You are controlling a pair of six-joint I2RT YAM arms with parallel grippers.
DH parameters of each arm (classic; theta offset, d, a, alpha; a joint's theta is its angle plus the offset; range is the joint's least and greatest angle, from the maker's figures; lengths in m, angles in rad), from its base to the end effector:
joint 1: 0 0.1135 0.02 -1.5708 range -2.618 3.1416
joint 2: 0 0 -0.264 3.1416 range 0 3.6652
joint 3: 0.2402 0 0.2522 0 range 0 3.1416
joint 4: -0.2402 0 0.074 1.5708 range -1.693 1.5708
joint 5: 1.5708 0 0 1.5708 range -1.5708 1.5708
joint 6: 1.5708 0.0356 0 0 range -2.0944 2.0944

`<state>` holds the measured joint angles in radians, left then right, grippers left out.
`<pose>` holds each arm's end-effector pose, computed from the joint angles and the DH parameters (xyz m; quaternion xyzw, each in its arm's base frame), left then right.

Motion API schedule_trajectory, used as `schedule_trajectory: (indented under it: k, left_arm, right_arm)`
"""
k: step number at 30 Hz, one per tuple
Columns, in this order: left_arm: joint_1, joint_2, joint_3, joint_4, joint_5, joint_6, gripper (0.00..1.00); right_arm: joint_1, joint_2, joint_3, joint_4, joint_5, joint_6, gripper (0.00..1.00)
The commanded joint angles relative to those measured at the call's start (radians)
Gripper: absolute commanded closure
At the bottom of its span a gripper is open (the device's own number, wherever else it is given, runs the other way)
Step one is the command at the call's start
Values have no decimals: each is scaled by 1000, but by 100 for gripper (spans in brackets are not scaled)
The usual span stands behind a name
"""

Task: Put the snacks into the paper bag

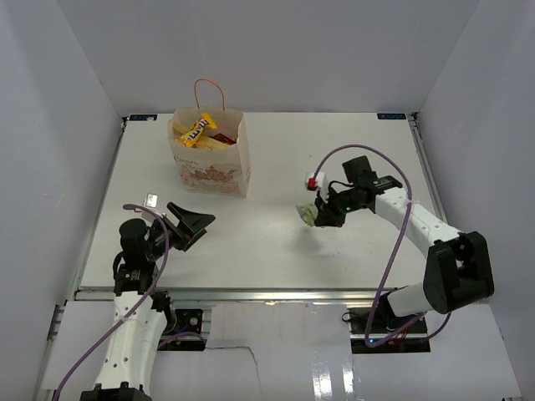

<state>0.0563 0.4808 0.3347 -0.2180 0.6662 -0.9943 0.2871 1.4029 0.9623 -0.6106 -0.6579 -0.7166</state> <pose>0.1333 -0.0145 0.2230 -0.2297 0.7663 -0.4825 0.3566 0.2564 0.0984 0.2349 -0.5127 0.7619 0.2532 0.3041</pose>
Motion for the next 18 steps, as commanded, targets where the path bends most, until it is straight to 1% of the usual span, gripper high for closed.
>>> schedule_trajectory:
  k: [1,2,8,12,13,16,18]
  left_arm:
    - [-1,1,-11,49,29,-49,2]
    - [-3,-1,-14,52,29,-55,2]
    - [-24,-1,-34,63,16,-115,2]
    - [-39,31,-31,65,0,-130,2]
    - [-76,39,-28,66,-7,-133,2]
    - [-107,68,-14,71,-40,-138,2]
    - [-131,91,-7,74,-60,-138,2]
  right_arm:
    - [154,11,93,-32,15,-49,92]
    - [228,24,113,-28,35,-37,92]
    - [481,146,289,5,115,22,92]
    - [579,266,436,26,170,69,92]
    - [595,287,484,31,188,74,92]
    - [661,349,551,51,251,85,92]
    - [681,373,569,63,291,88,92]
